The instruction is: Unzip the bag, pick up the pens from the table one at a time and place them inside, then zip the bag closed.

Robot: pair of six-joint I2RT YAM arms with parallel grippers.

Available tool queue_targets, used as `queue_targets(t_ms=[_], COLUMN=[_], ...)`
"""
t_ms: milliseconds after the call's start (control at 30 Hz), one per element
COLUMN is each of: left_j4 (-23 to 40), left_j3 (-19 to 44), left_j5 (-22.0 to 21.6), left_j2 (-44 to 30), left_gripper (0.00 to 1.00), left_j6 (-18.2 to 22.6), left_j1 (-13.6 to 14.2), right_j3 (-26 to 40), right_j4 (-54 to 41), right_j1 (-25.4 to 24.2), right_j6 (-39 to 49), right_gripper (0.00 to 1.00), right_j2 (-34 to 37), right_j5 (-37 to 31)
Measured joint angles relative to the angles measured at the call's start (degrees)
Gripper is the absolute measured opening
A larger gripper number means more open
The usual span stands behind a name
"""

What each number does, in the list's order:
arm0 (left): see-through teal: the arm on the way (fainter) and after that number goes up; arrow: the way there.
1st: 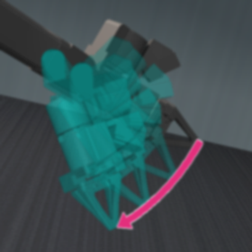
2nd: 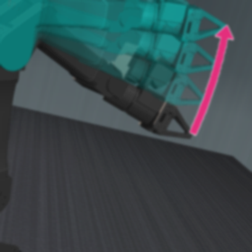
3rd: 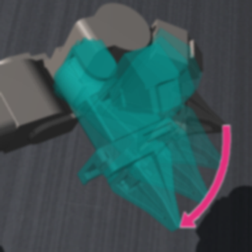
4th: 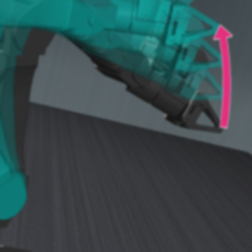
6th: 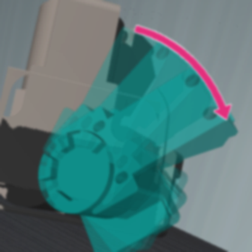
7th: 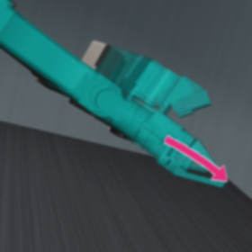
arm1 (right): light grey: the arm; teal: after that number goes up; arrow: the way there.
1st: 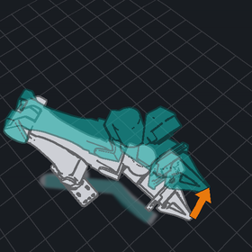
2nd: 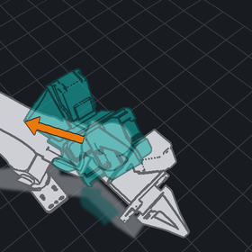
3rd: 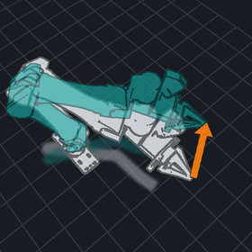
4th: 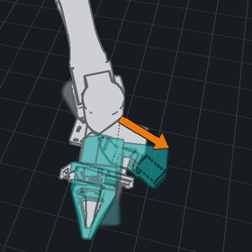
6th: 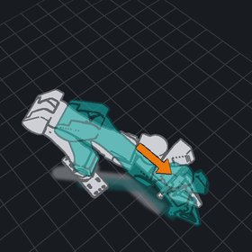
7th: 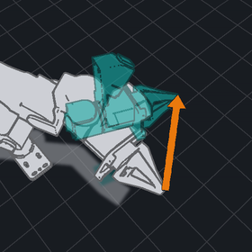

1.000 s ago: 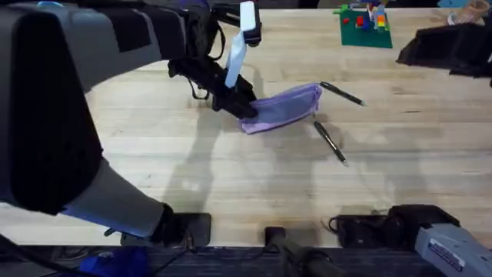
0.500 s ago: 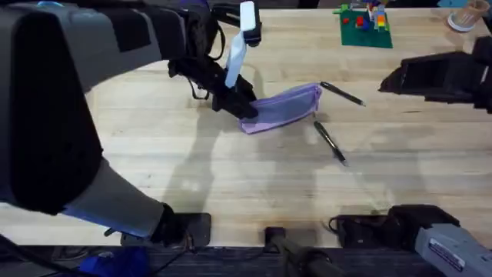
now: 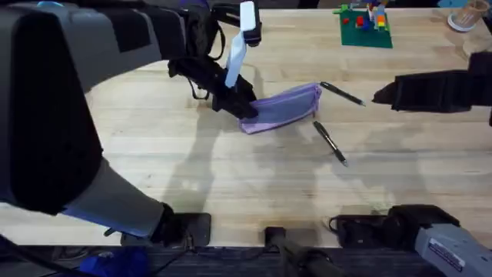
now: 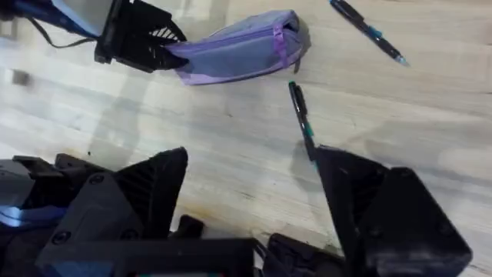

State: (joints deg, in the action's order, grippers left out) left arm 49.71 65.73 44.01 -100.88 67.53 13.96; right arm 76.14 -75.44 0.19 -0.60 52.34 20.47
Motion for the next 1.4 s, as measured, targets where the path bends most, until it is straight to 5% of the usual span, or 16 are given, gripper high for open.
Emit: queue_targets(t_ms=[833,1400], left_j4=[0.0,0.0], left_j3=[-0.02,-0.01], left_j5=[0.0,0.0], left_j2=[0.0,0.0], left_gripper=[0.043,0.043], left_j6=[0.0,0.0], left_j1=[0.0,0.0], right_j3=[0.0,-3.5], right_j4=[8.28,14.97], right_j1=[0.0,3.5], right_j6=[-2.93,1.02], right_gripper=[0.995,0.996], right_j2=[2.25,13.14], right_j5=[0.15,0.13])
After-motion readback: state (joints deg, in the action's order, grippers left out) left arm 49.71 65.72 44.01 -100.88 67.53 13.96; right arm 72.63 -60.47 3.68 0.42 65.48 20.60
